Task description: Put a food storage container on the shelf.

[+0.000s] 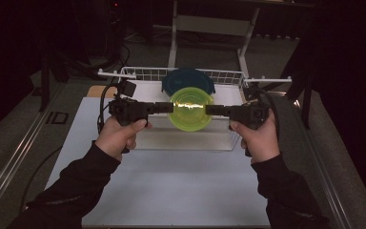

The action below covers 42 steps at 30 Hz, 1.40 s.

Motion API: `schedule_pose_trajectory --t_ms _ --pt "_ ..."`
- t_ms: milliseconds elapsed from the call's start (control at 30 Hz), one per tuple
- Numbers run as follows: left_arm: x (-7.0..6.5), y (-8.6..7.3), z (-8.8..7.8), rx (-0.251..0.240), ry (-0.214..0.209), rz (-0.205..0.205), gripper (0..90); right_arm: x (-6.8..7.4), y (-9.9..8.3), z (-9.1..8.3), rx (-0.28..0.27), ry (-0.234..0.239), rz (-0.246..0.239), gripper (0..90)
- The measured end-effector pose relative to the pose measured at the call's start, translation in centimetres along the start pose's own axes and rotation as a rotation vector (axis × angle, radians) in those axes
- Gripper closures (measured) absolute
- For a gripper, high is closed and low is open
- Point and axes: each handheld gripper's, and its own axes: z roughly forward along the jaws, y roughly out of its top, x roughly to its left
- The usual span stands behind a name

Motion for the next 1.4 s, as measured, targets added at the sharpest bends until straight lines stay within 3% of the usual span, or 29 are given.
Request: schedule_pose_trajectory --t_ms 300,367,600,767,1067,1300,1400 --pt "0.8 3.1 0.5 -0.012 0.017 0.015 82.1 -0.4 2.9 0.3 -0.027 -0.026 0.01 80.8" --pt "1.1 4.3 1.0 -0.024 0.034 0.006 82.0 -0.8 4.0 0.4 -0.036 -0.038 0.021 80.7" --pt "2.0 5.9 1.8 -0.02 0.076 -0.028 81.7 -1.6 6.0 1.3 -0.018 -0.073 0.053 80.7" --pt "2.5 6.6 2.1 -0.017 0.078 -0.038 81.3 -2.2 6.7 1.7 -0.011 -0.073 0.068 80.6" --pt "3.8 6.9 2.8 -0.062 0.062 -0.109 78.6 -3.0 7.8 2.3 -0.01 -0.075 0.103 73.6" --pt "4.3 7.1 3.2 -0.076 0.084 -0.111 73.1 -3.7 8.0 2.8 -0.018 -0.076 0.134 71.8" --pt "4.4 7.2 3.7 -0.091 0.114 -0.112 70.9 -3.8 8.2 3.2 -0.024 -0.068 0.159 71.5"
